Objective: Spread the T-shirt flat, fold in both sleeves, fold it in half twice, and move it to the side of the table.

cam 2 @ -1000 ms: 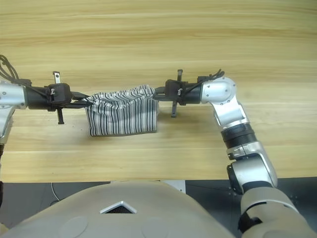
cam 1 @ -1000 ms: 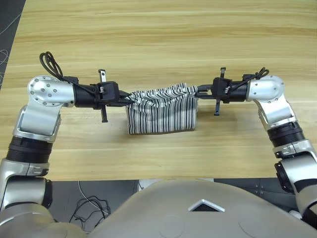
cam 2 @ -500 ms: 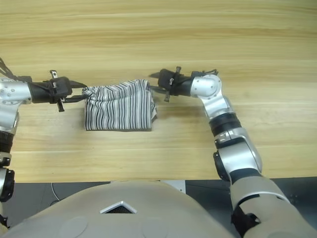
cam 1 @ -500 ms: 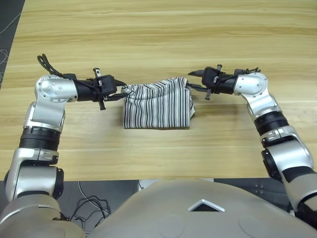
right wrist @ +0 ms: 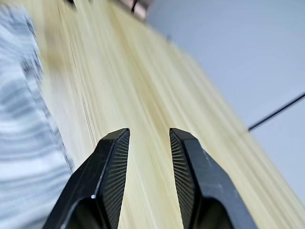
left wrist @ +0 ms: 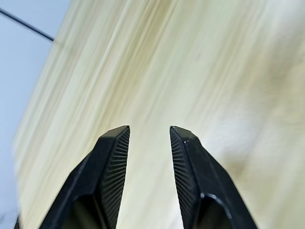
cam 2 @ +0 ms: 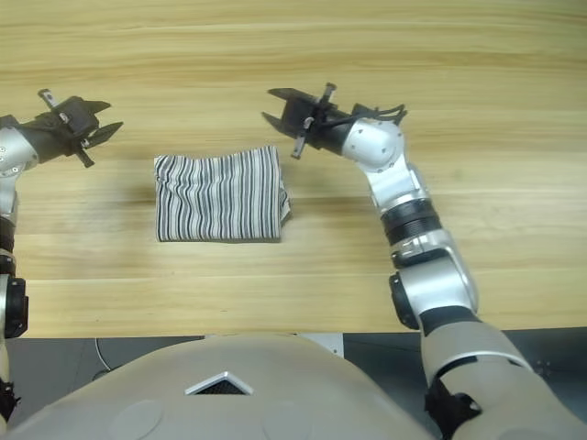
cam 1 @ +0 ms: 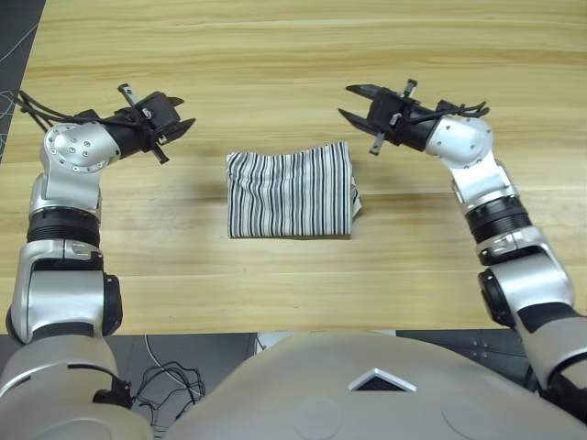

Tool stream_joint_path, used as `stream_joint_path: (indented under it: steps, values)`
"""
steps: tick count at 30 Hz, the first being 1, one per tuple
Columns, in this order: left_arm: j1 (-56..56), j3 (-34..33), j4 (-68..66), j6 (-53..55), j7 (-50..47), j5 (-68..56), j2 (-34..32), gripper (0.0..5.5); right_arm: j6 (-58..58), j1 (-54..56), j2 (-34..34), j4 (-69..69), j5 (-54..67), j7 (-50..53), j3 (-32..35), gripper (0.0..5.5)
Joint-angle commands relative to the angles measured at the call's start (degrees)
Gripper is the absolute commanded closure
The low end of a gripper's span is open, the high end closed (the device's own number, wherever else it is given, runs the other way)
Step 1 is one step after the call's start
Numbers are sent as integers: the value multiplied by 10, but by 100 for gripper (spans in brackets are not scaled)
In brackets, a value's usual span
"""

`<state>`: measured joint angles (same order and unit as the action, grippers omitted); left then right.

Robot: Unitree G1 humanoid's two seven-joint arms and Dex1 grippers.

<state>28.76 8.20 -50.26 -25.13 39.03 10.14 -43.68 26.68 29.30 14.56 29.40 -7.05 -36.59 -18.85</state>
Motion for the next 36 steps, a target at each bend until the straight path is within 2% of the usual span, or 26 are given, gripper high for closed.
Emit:
stream_joint_path:
  steps: [1, 6, 10, 15, 17, 19, 24, 28, 31, 36]
  values:
    - [10, -43, -2, 24, -51, -30, 26, 394, 24, -26, -68, -41, 2, 30, -26, 397]
    - [-49, -64, 96, 47, -65, -64, 54, 394, 12, -22, -121, 50, -23, 43, -62, 397]
    - [-115, -95, 228, 85, -94, -103, 84, 394, -8, 21, -158, 219, -48, 89, -59, 397]
    - [-169, -114, 381, 148, -118, -131, 113, 394, -76, 62, -137, 389, -122, 185, -78, 397]
    - [-186, -118, 413, 165, -131, -131, 124, 394, -85, 75, -103, 418, -157, 213, -98, 397]
    - [-203, -128, 434, 174, -154, -139, 145, 394, -83, 84, -40, 432, -177, 227, -102, 397]
    - [-187, -113, 418, 174, -217, -140, 233, 394, -49, 75, 219, 449, -194, 290, -72, 397]
    - [-139, -116, 338, 161, -262, -153, 310, 394, -73, 29, 349, 479, -170, 329, -24, 397]
    - [-58, -134, 193, 131, -296, -167, 367, 394, -111, -12, 400, 492, -143, 366, 28, 397]
    - [88, -163, -51, 61, -339, -174, 415, 394, -108, -5, 392, 478, -136, 483, 77, 397]
